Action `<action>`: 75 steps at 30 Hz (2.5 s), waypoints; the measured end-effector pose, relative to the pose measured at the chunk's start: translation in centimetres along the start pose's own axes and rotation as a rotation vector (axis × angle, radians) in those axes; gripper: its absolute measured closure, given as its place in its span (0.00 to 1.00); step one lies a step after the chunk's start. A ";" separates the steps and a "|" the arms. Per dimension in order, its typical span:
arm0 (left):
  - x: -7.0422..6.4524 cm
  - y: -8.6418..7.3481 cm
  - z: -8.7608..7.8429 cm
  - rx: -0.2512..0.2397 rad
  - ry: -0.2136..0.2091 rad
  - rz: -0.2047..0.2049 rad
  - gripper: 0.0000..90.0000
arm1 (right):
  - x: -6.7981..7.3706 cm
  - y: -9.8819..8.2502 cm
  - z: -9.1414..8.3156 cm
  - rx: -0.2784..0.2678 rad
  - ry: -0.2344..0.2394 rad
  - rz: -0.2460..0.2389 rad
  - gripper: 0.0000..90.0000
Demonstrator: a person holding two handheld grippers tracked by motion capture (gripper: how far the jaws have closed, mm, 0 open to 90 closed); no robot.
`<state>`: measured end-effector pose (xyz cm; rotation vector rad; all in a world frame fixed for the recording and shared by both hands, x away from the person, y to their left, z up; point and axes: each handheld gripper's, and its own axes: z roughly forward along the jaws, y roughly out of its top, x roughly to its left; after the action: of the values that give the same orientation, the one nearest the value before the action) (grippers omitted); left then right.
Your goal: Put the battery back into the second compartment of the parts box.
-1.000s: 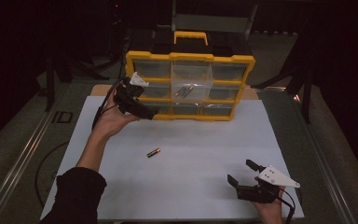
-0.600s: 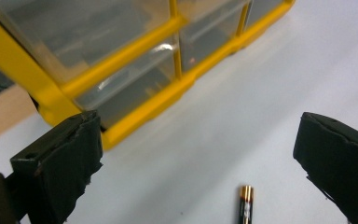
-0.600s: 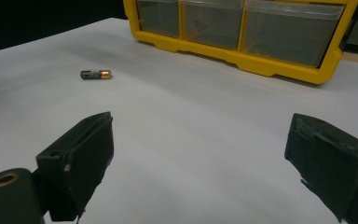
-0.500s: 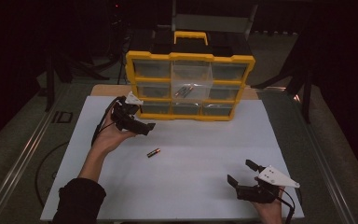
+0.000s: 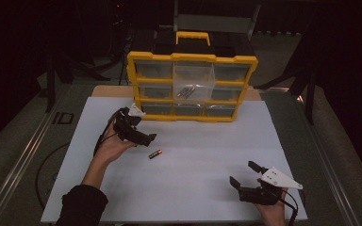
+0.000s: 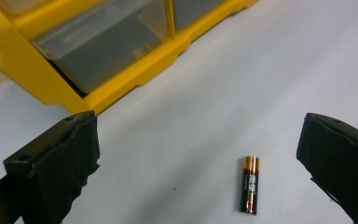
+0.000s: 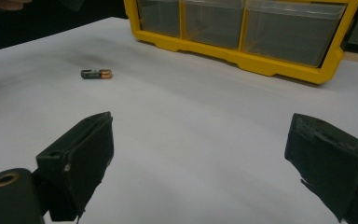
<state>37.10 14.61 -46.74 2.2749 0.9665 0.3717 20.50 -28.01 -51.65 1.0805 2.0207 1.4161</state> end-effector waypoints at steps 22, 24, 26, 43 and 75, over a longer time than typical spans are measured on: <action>-2.3 -2.1 4.2 0.143 -0.028 0.055 0.18 | 0.0 0.0 0.0 -0.001 -0.001 0.001 0.08; -2.5 -2.2 4.3 0.150 -0.033 0.061 0.21 | 0.0 0.0 0.0 -0.002 0.000 0.000 0.08; -2.7 -2.4 4.5 0.157 -0.034 0.070 0.24 | 0.0 0.0 0.0 -0.001 -0.001 -0.001 0.08; -3.7 -3.0 6.0 0.255 -0.137 0.144 0.86 | 0.0 0.0 0.0 0.002 0.001 -0.006 0.08; -1.9 2.1 -0.3 0.080 -0.145 0.106 0.87 | 0.1 0.0 0.1 -0.002 0.004 -0.005 0.08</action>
<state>36.85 12.25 -45.20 2.3947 0.8028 0.2123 20.51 -27.91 -51.67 1.0721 2.0232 1.4184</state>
